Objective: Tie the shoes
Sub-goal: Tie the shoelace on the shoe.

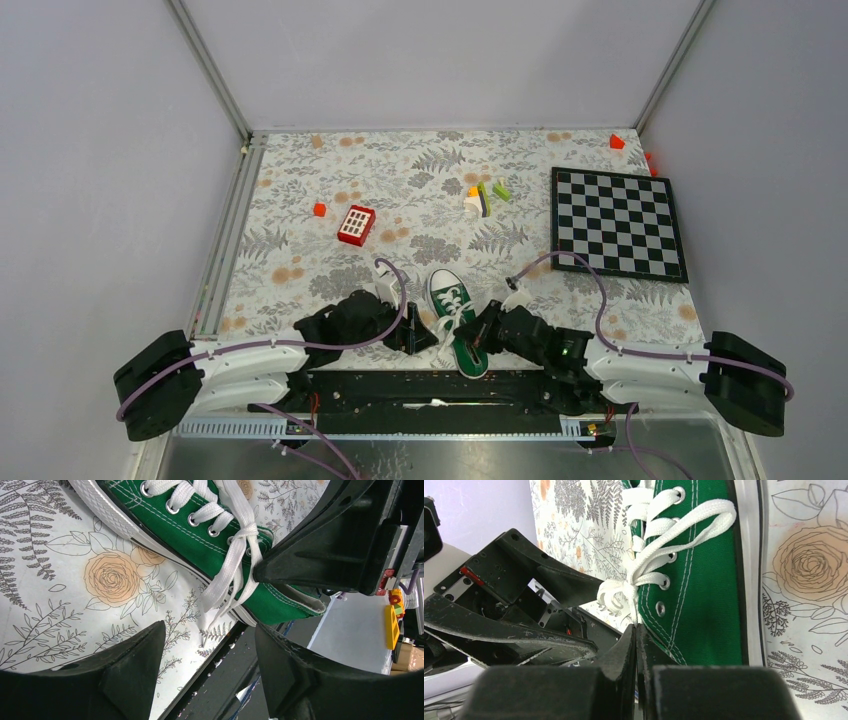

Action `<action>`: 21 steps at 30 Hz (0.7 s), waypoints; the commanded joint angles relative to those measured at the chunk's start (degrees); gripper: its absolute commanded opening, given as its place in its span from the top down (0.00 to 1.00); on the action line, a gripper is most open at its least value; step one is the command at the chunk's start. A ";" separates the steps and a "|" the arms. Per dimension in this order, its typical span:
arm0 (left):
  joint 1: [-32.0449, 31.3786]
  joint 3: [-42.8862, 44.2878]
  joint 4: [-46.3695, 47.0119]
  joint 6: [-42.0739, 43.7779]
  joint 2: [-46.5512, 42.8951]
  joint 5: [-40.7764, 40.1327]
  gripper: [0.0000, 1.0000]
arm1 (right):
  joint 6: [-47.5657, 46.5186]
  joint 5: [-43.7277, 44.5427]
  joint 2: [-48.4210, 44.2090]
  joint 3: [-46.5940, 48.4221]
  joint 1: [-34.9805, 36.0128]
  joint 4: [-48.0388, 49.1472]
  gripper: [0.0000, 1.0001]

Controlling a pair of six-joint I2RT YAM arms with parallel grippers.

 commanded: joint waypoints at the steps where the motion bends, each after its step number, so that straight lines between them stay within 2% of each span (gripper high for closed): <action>1: -0.12 1.20 3.21 0.68 -0.98 -0.08 0.30 | -2.24 -2.09 0.65 2.89 0.50 -0.17 1.00; 10: -0.12 1.29 3.85 0.69 -0.33 0.07 0.30 | -4.82 -4.73 -0.39 4.53 0.50 -4.94 1.00; 21: -0.12 1.47 3.80 0.85 -0.39 0.09 0.30 | -6.28 -7.60 -0.22 5.12 0.49 -6.27 1.00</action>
